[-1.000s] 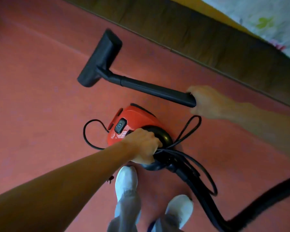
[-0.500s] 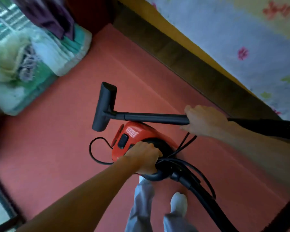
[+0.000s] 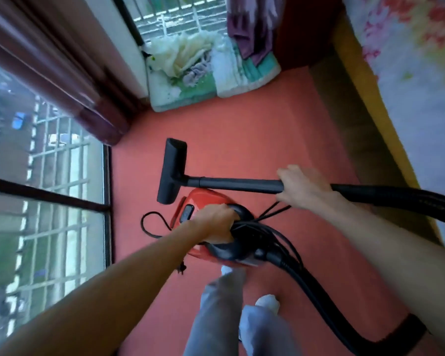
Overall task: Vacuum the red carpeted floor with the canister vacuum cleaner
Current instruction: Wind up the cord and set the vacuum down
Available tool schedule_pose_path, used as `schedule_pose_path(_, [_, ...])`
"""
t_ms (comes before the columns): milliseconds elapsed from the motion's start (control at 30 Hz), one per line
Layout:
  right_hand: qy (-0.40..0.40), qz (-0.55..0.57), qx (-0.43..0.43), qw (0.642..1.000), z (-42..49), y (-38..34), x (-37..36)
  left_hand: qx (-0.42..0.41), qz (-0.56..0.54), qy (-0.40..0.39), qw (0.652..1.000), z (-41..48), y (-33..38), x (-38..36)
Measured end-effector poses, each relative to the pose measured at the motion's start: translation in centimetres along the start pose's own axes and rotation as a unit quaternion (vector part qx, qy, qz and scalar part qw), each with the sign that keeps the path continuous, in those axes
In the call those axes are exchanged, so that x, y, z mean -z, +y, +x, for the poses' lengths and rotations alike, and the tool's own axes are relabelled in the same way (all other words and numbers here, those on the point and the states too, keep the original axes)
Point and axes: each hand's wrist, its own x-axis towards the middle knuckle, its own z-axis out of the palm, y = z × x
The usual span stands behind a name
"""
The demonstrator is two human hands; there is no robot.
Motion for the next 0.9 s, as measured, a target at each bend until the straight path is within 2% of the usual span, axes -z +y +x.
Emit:
schedule_pose_path(233, [0.005,-0.098,0.107,0.989,8.0,-6.1,6.5,0.068,-0.086,0.057,0.992,-2.2,-6.8,2.8])
schedule_pose_path(467, [0.008,-0.116,0.140,0.983,15.1,-10.1,13.0,0.093,-0.120,0.130,0.980,-2.0,-12.8,6.7])
schedule_pose_path(733, [0.007,-0.150,0.211,0.966,23.3,-14.1,19.7,0.170,-0.170,0.141,0.960,-2.0,-18.3,13.2])
schedule_pose_path(900, [0.014,-0.166,0.305,0.938,29.6,-16.8,23.6,0.231,-0.200,0.147,0.941,-0.8,-22.3,16.8])
